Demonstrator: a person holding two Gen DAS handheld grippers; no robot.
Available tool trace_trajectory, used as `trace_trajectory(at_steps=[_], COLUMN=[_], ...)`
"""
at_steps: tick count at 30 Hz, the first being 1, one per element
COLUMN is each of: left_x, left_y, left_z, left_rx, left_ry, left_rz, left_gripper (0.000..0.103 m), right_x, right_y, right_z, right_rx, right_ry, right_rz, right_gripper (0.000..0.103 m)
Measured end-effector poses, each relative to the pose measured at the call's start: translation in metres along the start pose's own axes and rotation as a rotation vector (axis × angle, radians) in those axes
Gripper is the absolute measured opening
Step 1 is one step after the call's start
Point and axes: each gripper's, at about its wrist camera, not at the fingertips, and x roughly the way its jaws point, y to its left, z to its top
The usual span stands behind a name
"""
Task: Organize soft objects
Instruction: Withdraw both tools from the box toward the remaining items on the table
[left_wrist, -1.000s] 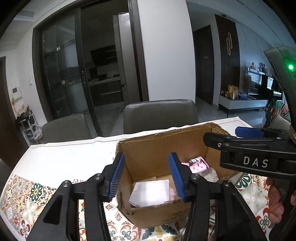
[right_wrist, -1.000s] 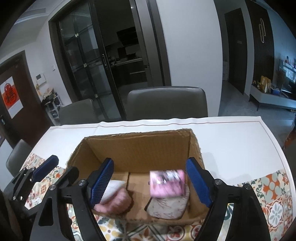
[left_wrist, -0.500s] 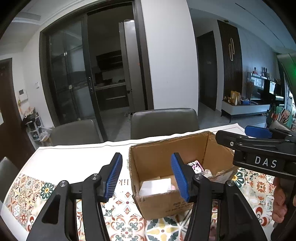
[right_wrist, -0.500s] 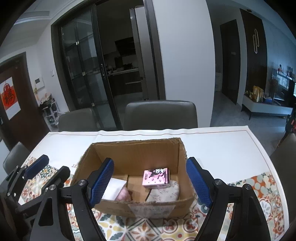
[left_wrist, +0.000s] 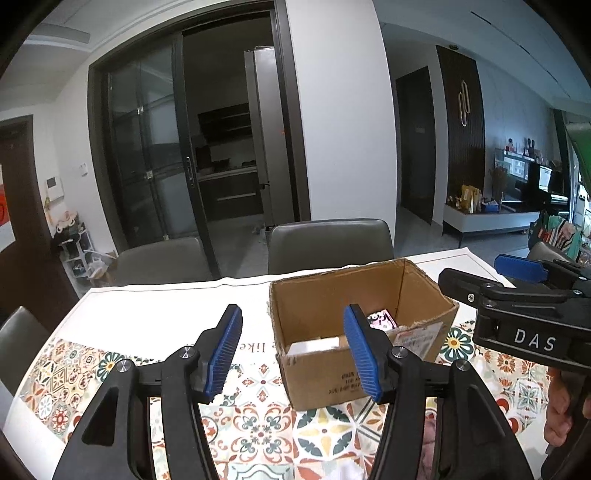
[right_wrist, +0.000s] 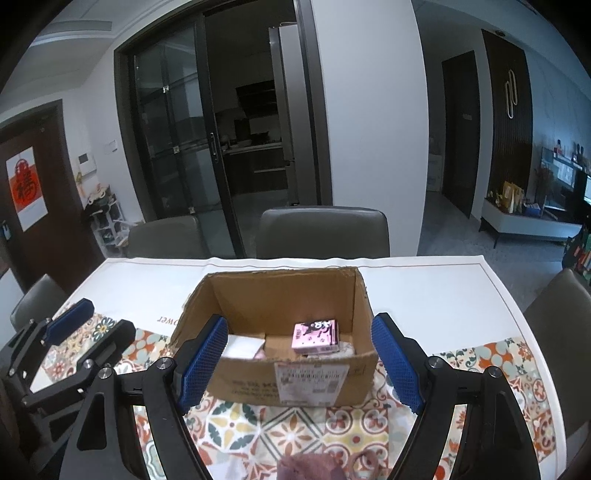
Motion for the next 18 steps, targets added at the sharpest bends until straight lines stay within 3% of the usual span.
trace_trajectory(at_steps=[7, 18], left_x=[-0.017, -0.025], left_y=[-0.002, -0.005], left_z=[-0.016, -0.050], left_rx=[-0.002, -0.030], left_ry=[0.030, 0.118], left_rz=[0.003, 0.009], left_gripper=[0.058, 0.058], right_x=[-0.017, -0.020], right_y=[0.003, 0.000], right_z=[-0.016, -0.055], right_rx=[-0.009, 0.008], right_ry=[0.007, 0.098], right_rz=[-0.006, -0.008], right_gripper=[0.081, 0.081])
